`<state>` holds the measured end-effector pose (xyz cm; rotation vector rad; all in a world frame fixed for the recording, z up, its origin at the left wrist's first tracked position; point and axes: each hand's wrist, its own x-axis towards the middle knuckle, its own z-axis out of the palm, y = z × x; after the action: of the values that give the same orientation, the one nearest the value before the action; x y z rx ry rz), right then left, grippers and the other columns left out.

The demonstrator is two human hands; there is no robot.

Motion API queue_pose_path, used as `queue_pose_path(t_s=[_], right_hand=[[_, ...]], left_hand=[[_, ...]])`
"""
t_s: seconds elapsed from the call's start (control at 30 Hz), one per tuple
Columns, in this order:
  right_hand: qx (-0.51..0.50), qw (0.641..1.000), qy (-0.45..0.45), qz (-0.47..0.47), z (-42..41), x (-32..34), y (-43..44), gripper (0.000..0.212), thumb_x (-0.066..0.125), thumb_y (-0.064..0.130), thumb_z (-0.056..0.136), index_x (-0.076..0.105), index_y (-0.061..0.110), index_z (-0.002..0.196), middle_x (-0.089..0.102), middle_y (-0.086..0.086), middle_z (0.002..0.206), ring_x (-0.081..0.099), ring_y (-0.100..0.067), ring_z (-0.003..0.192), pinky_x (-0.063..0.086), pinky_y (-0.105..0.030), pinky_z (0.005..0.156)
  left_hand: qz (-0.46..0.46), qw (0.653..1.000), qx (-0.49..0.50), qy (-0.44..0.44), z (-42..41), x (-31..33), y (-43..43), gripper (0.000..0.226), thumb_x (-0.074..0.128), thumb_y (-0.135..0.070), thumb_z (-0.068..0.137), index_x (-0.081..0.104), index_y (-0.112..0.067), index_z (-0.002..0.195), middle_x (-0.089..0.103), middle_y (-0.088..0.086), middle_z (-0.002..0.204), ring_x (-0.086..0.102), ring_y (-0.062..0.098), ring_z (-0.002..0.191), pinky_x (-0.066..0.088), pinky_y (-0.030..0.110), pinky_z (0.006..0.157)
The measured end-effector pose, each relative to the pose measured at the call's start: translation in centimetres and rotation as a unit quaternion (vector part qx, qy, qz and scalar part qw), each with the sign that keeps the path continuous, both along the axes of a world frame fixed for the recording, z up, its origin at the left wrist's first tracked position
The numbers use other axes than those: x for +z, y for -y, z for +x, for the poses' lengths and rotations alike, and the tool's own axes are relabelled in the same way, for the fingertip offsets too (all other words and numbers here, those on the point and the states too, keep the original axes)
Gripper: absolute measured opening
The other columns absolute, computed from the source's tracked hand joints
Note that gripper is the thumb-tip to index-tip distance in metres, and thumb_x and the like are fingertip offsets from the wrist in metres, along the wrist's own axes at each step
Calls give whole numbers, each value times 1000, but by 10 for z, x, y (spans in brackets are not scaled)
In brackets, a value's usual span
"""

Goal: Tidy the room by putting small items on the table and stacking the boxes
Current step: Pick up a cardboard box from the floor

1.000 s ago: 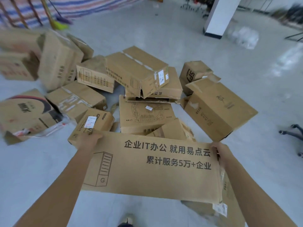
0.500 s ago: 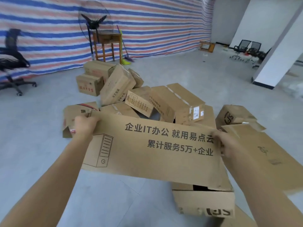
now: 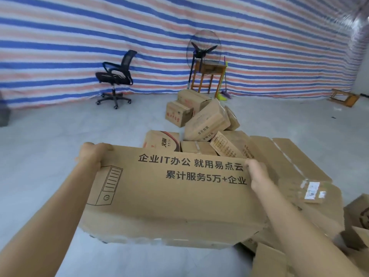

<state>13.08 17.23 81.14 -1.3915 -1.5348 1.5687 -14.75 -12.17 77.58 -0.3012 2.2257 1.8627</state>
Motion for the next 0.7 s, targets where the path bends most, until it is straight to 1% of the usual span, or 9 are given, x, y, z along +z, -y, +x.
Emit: queue_pose_path(t_s=[0.1,0.2,0.23,0.3,0.37,0.47,0.53,0.6,0.7], right_hand=[[34,999,19,4,-56,-4,4,39,48,1,80,52,3,119,59,-11,94,54,-22,75,45,-29,61],[55,997,55,2,-108,-10,7,37,49,4,79,54,3,117,58,-10,88,56,-28,85,50,-39,79],[59,997,53,-1,-124,-12,9,37,49,3,79,54,3,115,58,-10,87,56,-28,84,50,-39,76],[65,997,45,-6,-152,-16,11,34,49,3,79,52,6,112,58,-10,89,54,-24,77,47,-33,61],[66,997,37,-13,-180,-23,13,29,48,3,80,50,8,109,57,-10,92,51,-20,71,40,-30,54],[82,996,31,-3,-222,-29,15,16,45,0,81,51,6,95,52,-8,79,47,-19,66,37,-28,54],[90,995,37,-4,-248,-33,13,11,45,-3,80,51,6,84,49,-7,76,45,-19,64,38,-28,55],[108,994,32,-16,-272,-35,12,13,44,-3,80,47,9,76,48,-9,77,45,-19,64,38,-30,57],[131,991,26,-27,-310,-42,1,12,44,-2,77,48,8,80,50,-10,77,47,-22,66,38,-30,57]], left_hand=[[-23,999,20,13,-36,-11,24,25,70,-13,76,45,-6,77,45,17,98,44,31,97,33,26,56],[-34,999,36,15,-74,-19,36,24,70,-15,75,53,-4,88,54,21,119,46,37,119,42,36,75],[-39,998,43,13,-87,-20,39,23,70,-15,74,54,-4,86,54,21,122,44,38,122,43,39,80],[-42,997,58,3,-111,-22,43,30,68,-15,76,57,3,97,55,21,123,43,39,124,44,42,85],[-52,996,73,-15,-131,-21,48,29,65,-16,77,61,1,100,58,16,122,43,37,123,41,38,83],[-58,993,92,-36,-156,-16,57,11,61,-19,80,60,-11,86,60,11,108,44,35,120,37,34,78],[-72,991,106,-39,-172,-16,64,14,57,-25,82,57,-11,80,60,15,101,46,37,118,38,34,75],[-82,989,117,-43,-186,-14,68,19,56,-28,83,60,-10,86,61,17,106,47,37,117,41,35,76],[-105,985,135,-35,-208,-15,69,22,57,-28,82,60,-9,93,59,18,113,47,38,116,45,40,83]])
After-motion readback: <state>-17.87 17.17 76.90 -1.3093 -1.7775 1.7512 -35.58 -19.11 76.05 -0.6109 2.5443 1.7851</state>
